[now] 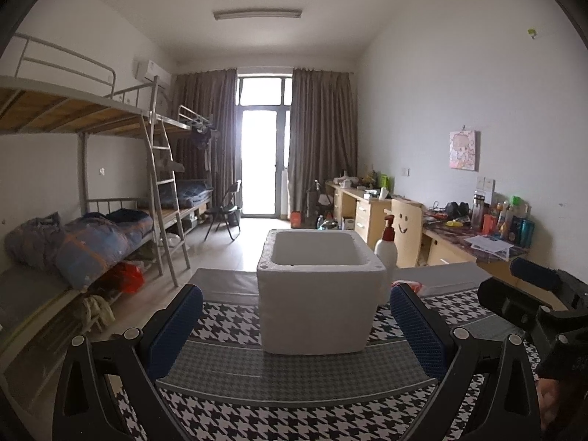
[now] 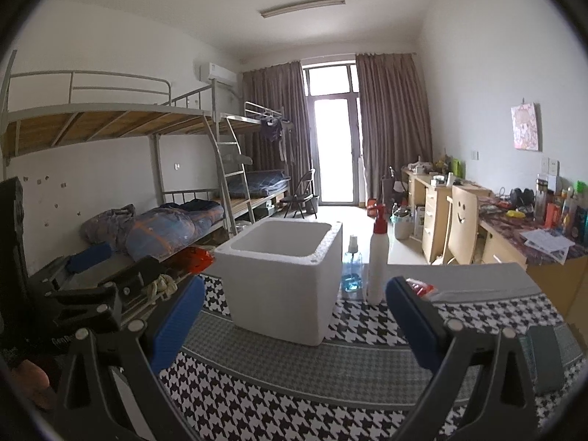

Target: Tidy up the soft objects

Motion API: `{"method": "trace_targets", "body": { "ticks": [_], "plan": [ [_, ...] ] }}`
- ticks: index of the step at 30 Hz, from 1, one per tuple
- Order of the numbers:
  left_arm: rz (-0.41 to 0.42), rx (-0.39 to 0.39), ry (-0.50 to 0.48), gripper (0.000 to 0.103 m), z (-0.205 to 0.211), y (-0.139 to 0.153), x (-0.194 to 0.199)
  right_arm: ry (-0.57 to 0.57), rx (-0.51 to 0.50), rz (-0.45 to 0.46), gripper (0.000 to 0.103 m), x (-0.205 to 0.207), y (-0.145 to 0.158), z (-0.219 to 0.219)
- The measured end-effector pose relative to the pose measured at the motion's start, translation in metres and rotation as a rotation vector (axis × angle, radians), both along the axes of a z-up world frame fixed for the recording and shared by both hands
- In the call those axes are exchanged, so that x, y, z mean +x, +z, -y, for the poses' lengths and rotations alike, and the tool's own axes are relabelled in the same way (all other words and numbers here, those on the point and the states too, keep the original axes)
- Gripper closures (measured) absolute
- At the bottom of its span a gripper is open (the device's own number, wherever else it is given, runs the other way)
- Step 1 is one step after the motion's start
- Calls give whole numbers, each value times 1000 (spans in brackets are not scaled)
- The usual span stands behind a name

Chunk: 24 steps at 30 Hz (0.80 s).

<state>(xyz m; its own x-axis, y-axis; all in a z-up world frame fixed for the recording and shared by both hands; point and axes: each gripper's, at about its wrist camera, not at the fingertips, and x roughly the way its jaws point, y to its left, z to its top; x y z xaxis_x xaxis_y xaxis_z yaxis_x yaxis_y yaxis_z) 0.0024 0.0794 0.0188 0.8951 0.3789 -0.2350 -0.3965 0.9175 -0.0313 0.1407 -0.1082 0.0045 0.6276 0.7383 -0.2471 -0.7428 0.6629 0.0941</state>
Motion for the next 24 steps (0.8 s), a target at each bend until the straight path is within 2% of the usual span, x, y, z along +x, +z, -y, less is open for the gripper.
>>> {"method": "trace_targets", "body": {
  "ticks": [11, 15, 24],
  "plan": [
    [23, 49, 26, 1, 9, -10, -7, 17, 9, 41, 3, -13, -13, 7],
    [31, 46, 16, 1, 11, -13, -11, 29, 26, 11, 3, -12, -18, 13],
    [29, 19, 16, 1, 11, -19, -12, -25, 14, 57, 3, -18, -25, 18]
  ]
}}
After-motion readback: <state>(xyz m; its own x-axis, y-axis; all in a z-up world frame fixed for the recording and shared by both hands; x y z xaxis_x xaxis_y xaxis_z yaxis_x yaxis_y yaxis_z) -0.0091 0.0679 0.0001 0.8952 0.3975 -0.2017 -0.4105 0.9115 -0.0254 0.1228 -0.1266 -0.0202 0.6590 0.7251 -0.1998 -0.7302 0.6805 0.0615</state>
